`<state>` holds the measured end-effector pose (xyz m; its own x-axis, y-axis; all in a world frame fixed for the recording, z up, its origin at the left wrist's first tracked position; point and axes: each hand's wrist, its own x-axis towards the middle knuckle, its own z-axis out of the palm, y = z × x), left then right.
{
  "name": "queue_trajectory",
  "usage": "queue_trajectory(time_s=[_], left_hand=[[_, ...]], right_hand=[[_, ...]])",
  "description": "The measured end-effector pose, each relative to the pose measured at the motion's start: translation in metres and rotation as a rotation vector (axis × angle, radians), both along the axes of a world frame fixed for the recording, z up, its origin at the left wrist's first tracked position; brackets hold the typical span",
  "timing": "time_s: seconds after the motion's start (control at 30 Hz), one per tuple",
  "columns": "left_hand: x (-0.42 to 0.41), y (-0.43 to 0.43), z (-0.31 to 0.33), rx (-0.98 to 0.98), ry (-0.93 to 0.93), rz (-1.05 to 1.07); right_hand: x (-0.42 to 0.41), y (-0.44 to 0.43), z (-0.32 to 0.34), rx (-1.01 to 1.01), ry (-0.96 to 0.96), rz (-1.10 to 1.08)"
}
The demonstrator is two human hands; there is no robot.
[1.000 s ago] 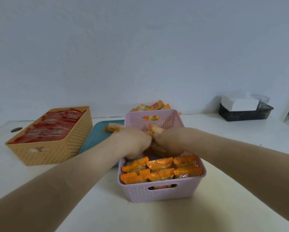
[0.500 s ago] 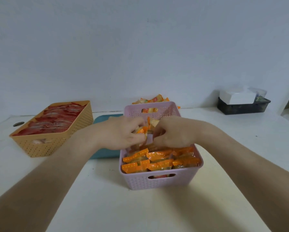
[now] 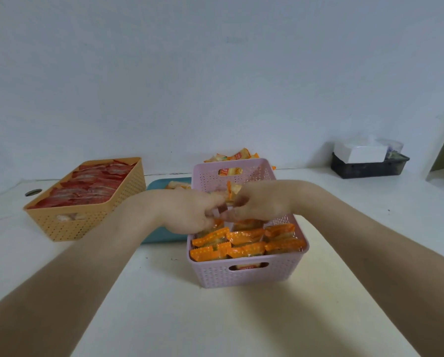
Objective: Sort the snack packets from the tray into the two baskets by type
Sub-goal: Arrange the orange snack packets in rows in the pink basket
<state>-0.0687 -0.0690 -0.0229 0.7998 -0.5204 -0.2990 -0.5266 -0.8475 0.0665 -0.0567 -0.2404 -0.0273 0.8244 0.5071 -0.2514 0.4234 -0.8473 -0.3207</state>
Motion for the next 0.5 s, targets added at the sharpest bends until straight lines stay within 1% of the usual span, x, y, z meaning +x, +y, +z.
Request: queue_trajectory(time_s=[0.07,0.13,0.2,0.27,0.3,0.33,0.43,0.5], left_hand=[[0.003,0.002,-0.003,-0.037,-0.086,-0.001],[0.004,0.003,-0.006,-0.080,-0.149,-0.001],[0.002,0.003,-0.007,-0.145,-0.170,-0.016],[-0.002,0.004,-0.008,-0.205,-0.165,-0.029],[-0.003,0.003,-0.009,-0.230,-0.162,-0.033],[-0.004,0.003,-0.011,-0.247,-0.160,-0.037],[-0.004,-0.002,-0.017,-0.208,-0.167,-0.055],[-0.001,-0.003,-0.018,-0.202,-0.168,-0.055]], right_hand=[[0.001,0.002,-0.010,0.012,-0.088,0.012],[0.000,0.004,-0.014,0.014,-0.119,0.010],[-0.002,0.000,-0.008,0.029,-0.052,0.011],[-0.002,-0.005,0.000,0.092,0.066,0.013],[-0.002,-0.008,0.003,0.112,0.094,0.019],[-0.003,-0.009,0.004,0.096,0.075,0.033],[-0.005,-0.006,0.002,-0.064,-0.063,0.057],[-0.007,-0.005,0.003,-0.118,-0.048,0.061]])
